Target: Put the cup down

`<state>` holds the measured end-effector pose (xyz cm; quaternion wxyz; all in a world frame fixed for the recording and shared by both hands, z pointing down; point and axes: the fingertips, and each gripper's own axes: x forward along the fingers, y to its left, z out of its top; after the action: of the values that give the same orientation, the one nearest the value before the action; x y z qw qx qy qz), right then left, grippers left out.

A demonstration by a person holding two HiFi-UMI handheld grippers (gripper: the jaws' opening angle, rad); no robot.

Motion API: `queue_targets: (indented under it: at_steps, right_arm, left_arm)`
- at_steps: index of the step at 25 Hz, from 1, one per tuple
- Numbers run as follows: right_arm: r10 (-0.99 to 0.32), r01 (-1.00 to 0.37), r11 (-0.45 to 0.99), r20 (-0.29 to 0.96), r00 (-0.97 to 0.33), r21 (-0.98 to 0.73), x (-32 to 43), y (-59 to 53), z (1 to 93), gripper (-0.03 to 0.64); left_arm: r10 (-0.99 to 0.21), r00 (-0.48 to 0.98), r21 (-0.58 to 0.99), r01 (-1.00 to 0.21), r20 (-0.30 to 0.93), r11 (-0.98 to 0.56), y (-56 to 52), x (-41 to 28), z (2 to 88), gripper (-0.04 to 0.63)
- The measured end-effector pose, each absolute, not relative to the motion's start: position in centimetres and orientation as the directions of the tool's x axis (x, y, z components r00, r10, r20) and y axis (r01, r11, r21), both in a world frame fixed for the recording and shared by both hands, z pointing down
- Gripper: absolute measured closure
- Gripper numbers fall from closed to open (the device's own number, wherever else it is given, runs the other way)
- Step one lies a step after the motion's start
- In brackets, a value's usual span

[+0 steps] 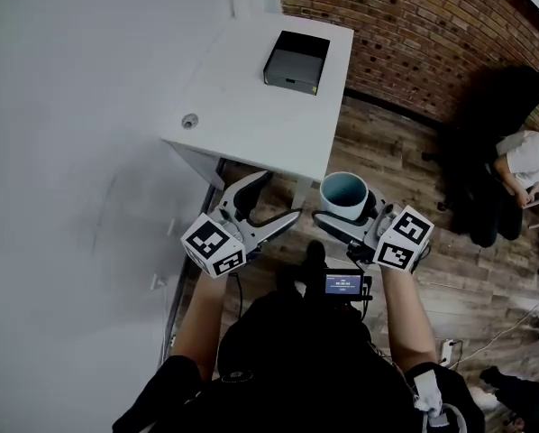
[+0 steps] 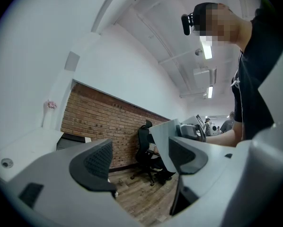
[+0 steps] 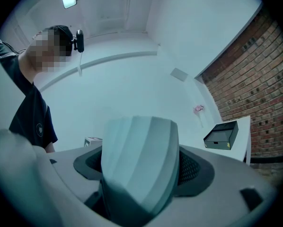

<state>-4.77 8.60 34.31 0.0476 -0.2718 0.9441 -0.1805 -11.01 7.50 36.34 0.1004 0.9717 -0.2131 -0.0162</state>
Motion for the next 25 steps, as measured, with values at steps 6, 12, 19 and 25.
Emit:
queue_targets:
  at_steps: [6, 12, 19, 25]
  right_arm:
    - [-0.551, -0.509, 0.773, -0.003, -0.834, -0.379, -4.0, 6.4, 34.7, 0.213]
    - [-0.540, -0.499, 0.788, -0.016, -0.841, -0.361, -3.2, 3.7, 35.2, 0.213]
    - [-0.531, -0.492, 0.802, -0.028, -0.847, -0.337, -2.2, -0.3, 35.1, 0.213]
    - [-0.540, -0.497, 0.800, -0.042, -0.840, -0.337, 0.3, -4.6, 34.6, 0.212]
  left_arm:
    - [-0.410, 0.912, 0.207, -0.406, 0.025, -0.890, 5.6, -10.5, 36.9, 0.219]
    - [-0.411, 0.911, 0.193, -0.411, 0.041, -0.891, 2.8, -9.3, 37.5, 0.218]
    - [-0.407, 0.912, 0.184, -0.409, 0.049, -0.894, -1.1, -7.6, 37.7, 0.218]
    - [-0.422, 0.905, 0.185, -0.423, 0.048, -0.887, -5.9, -5.7, 37.2, 0.218]
